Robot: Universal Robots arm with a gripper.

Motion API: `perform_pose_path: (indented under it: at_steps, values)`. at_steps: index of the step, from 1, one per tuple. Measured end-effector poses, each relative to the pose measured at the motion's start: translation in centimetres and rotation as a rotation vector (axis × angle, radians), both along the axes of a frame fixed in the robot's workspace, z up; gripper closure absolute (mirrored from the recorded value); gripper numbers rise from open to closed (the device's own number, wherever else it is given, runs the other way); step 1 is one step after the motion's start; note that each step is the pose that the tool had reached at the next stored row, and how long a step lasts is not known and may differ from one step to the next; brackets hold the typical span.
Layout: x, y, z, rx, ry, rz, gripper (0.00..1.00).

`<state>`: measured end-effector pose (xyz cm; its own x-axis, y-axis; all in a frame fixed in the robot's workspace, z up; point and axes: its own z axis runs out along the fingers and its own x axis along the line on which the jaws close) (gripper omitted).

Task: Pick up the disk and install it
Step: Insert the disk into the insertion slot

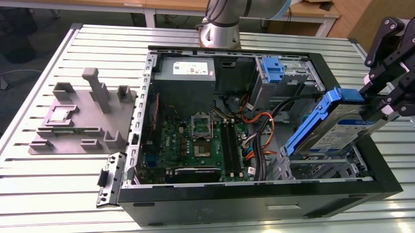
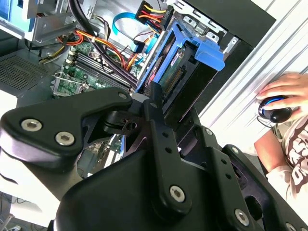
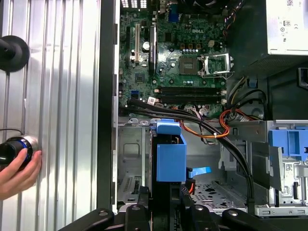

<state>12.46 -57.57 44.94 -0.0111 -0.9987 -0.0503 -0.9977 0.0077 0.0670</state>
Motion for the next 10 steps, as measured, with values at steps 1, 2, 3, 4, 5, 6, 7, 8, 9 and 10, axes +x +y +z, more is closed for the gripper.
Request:
perform_pose_path:
  at_steps: [1,2,3,4,5,6,7,8,9,10]
  values:
    - [0.0,0.0,0.0,0.0,0.0,0.0,0.65]
    - [-0.01,0.0,0.0,0.0001,0.0,0.0,0.65]
    - [-0.02,-0.01,0.0,0.0,0.0,0.0,0.65]
    - [-0.07,-0.02,-0.01,0.0002,-0.0003,0.0,0.65]
    - [-0.07,-0.01,-0.05,0.0002,-0.0003,0.0,0.65]
    - [-0.08,-0.01,-0.11,0.0,-0.0003,0.0,0.65]
    - [-0.08,-0.01,-0.17,-0.0003,-0.0003,0.0,0.65]
    - [-0.08,-0.01,-0.25,-0.0002,-0.0004,0.0,0.65]
    - [-0.08,-0.01,-0.32,-0.0001,-0.0004,0.0,0.65]
    - [-0.08,-0.01,-0.37,0.0001,-0.0004,0.0,0.65]
